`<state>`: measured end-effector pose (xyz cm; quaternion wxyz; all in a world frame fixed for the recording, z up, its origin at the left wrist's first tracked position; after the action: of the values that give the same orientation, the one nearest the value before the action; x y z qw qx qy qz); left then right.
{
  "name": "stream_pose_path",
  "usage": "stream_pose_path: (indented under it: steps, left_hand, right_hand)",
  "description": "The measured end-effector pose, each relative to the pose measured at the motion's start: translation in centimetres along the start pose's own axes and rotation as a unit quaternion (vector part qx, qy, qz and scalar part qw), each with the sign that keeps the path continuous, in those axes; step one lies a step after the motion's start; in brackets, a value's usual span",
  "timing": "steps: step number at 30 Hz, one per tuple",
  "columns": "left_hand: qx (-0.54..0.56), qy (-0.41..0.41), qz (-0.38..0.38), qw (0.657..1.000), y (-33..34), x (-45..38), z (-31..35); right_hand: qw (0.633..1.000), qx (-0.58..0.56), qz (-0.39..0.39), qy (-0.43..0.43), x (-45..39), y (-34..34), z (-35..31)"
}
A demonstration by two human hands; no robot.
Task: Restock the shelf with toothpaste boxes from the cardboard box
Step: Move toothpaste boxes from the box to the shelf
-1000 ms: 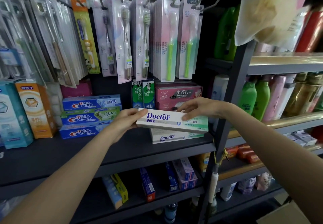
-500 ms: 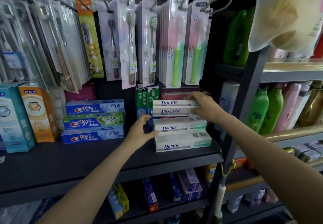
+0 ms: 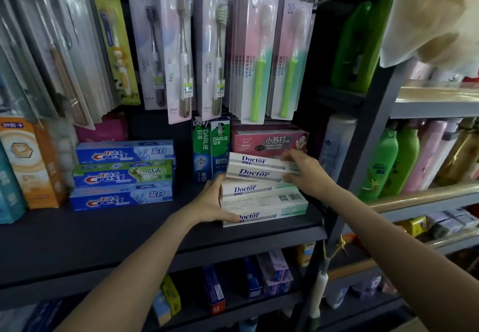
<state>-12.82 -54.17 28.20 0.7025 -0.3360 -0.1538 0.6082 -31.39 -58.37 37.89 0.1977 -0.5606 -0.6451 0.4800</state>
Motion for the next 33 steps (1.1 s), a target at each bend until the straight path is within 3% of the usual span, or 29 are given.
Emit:
stream_pose_path:
  steps: [5, 15, 21, 25, 27, 29, 31, 33]
  left_hand:
    - [0.017, -0.017, -0.052, 0.998, -2.5, 3.4, -0.9]
    - [0.025, -0.049, -0.125, 0.991, -5.1, 7.9, -2.3]
    - [0.023, -0.069, -0.074, 0.995, -7.0, 9.9, -3.8]
    - [-0.049, -0.062, -0.055, 0.995, -7.5, 9.6, -3.3]
    - [-0.046, -0.053, -0.005, 0.998, -8.1, 9.1, -2.7]
    - [-0.078, -0.025, 0.062, 0.995, -9.3, 8.6, -1.9]
    - [-0.138, -0.006, 0.082, 0.987, -9.8, 8.1, -1.4]
    - [-0.151, -0.005, 0.077, 0.986, -9.9, 7.8, -1.3]
  right_hand:
    - [1.000, -0.004, 0.014, -0.026, -0.7, -0.8, -1.7]
    - [0.999, 0.005, -0.053, -0.006, -3.7, 2.0, -0.7]
    - [0.990, 0.045, -0.123, 0.054, -2.7, 5.7, 3.3]
    - [0.990, 0.075, -0.093, 0.079, -2.4, 7.4, 3.7]
    - [0.993, 0.102, -0.057, 0.035, -2.5, 6.8, 1.6]
    - [0.998, 0.044, -0.026, -0.029, -1.8, 5.5, -1.9]
    - [0.993, -0.009, -0.085, -0.078, -0.4, 5.5, -5.5]
    - [0.973, 0.079, -0.183, -0.113, 1.2, 8.0, -7.5]
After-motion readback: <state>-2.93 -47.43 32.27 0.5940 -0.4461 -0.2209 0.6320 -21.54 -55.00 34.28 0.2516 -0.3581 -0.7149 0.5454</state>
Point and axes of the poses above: each hand's wrist, its own x-axis away from the middle knuckle, its own y-axis out of the palm, z = x × y, the point moved 9 cm from there along -x, towards the middle knuckle, and after that the axes turned 12 degrees about y, right-handed, at the moved point
